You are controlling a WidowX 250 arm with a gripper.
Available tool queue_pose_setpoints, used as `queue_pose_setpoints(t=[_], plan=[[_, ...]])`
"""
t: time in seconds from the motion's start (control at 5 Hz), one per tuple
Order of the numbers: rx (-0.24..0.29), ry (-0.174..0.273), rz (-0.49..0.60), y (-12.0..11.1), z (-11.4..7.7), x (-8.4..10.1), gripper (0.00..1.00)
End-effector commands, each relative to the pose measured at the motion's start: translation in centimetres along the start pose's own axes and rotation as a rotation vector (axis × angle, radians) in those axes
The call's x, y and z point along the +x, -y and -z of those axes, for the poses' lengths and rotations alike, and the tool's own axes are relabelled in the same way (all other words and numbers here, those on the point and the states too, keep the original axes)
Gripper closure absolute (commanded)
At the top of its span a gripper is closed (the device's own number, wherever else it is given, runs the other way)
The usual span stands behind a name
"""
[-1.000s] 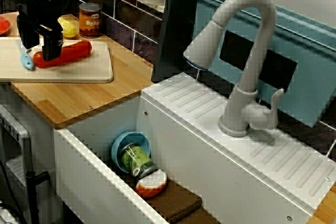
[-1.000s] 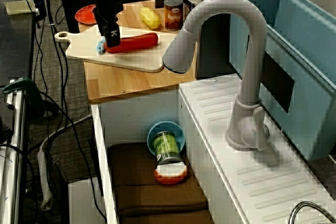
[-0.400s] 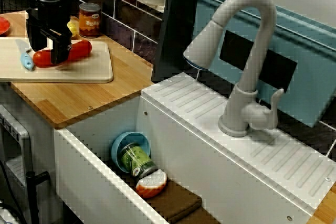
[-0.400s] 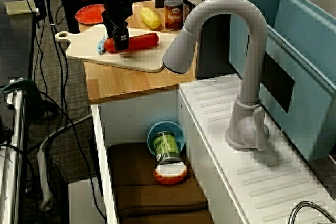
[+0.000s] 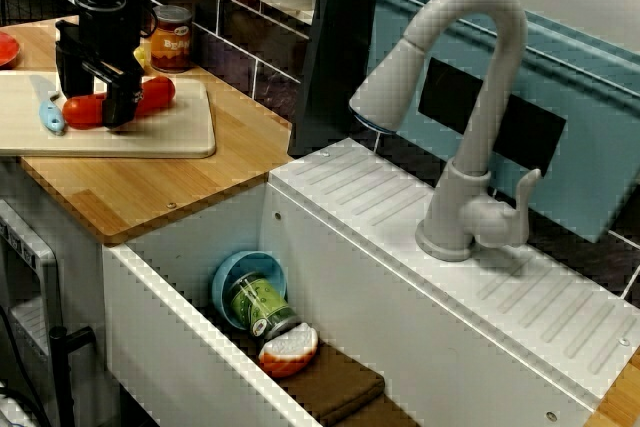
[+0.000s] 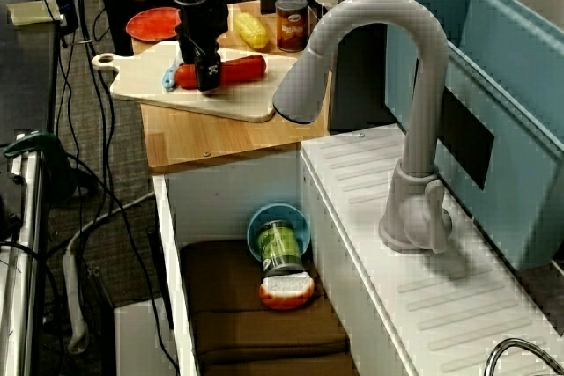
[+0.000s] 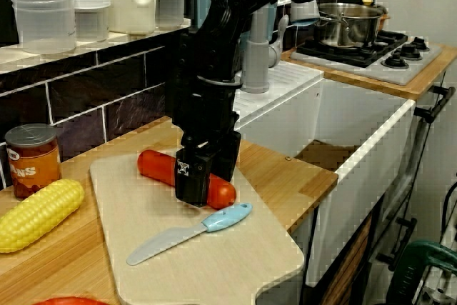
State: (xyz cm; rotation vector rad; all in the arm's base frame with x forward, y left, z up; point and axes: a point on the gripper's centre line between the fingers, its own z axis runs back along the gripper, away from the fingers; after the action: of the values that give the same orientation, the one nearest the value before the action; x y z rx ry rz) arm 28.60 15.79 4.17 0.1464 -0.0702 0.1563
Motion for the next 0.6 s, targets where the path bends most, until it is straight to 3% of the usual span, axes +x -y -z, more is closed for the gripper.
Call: queue_pose_setpoints(t=[0.0,0.2,0.4], plan=[[0.043,0.027,-0.001,0.01,-0.89,1.46,0.0],[0.061,0.03,-0.028,-0.39,-1.15,1.69,1.0],[0.051,0.036,-0.021,-0.42,-1.51,1.54,1.0]])
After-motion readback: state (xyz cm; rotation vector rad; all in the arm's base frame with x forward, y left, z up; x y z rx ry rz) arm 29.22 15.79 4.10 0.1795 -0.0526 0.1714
